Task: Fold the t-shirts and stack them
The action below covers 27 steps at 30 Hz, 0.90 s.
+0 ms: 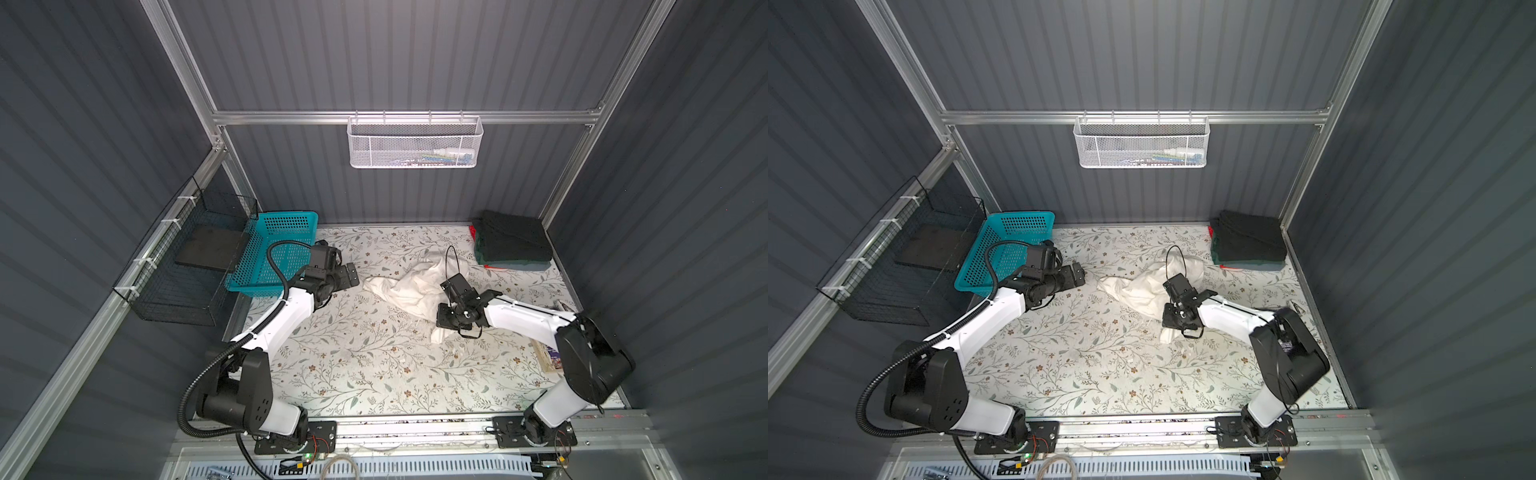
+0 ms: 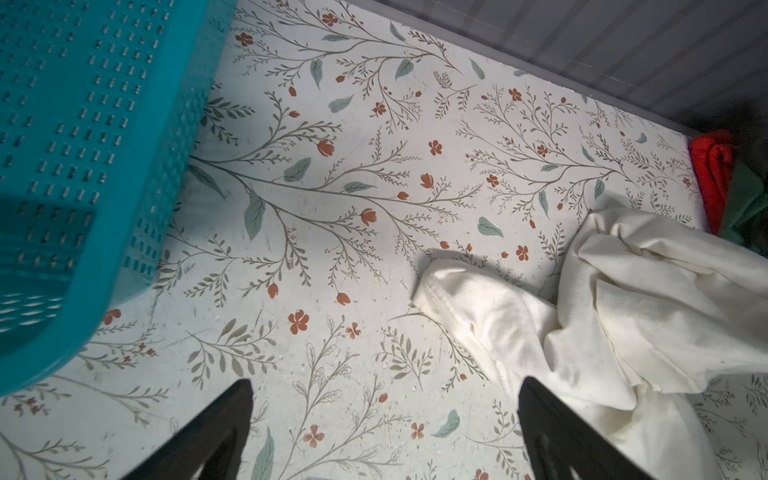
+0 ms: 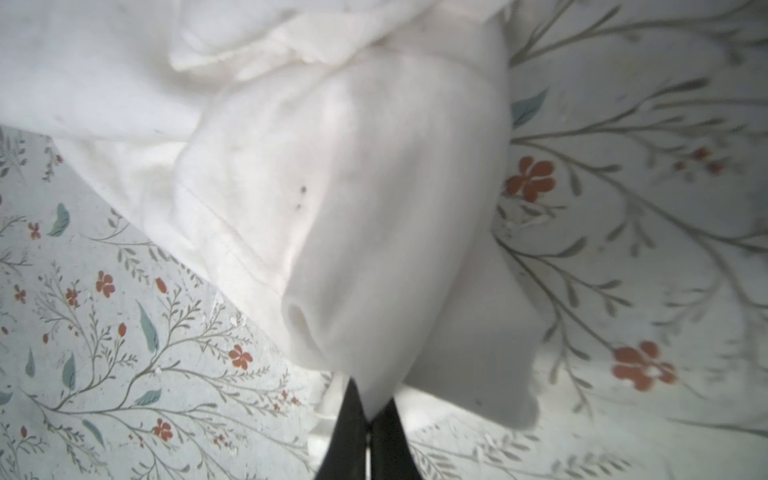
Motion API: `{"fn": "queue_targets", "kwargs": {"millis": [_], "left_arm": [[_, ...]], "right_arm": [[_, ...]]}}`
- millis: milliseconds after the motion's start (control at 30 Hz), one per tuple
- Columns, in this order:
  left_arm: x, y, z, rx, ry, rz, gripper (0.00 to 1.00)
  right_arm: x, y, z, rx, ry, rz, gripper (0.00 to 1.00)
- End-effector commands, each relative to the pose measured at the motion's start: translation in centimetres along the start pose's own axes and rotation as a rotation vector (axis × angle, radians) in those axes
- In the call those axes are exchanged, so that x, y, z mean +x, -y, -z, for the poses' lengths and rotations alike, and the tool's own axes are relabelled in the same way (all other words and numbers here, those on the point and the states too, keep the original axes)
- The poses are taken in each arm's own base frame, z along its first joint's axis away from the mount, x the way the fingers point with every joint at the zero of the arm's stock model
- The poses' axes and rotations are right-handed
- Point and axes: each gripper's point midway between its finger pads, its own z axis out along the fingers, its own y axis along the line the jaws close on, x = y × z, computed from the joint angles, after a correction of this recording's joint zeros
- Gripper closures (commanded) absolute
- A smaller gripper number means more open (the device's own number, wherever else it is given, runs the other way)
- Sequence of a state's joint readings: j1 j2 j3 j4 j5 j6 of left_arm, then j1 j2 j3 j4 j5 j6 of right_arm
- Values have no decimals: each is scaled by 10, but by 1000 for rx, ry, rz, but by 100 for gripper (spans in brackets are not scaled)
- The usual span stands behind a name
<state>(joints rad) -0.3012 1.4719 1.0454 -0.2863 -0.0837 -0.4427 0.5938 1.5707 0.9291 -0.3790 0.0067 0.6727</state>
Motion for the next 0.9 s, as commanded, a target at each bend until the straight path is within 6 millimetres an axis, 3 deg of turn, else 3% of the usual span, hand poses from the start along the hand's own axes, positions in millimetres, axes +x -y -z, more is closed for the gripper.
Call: {"fn": "queue_targets", "kwargs": {"millis": [0,167,267,400,600,867], "left_arm": [[16,14,-11,59,-59,1,0],[33,30,-23,98,-101,-34,0],[44,48,-29,141,-127,-76,0],[69,75,-35,197,-179,-145,0],[100,83,-26,249,-232,-173,0],[112,81,2,272,-211,-198,0]], "right_arm": [[-3,19,28,79,61,-12,100],[-13,28,74,73,162,-58,100],[-15,29,91,49,192,-84,100],[-8,40,95,63,201,-141,100],[-2,52,94,57,230,-231,100],[-41,11,139,-100,325,-205,100]]}}
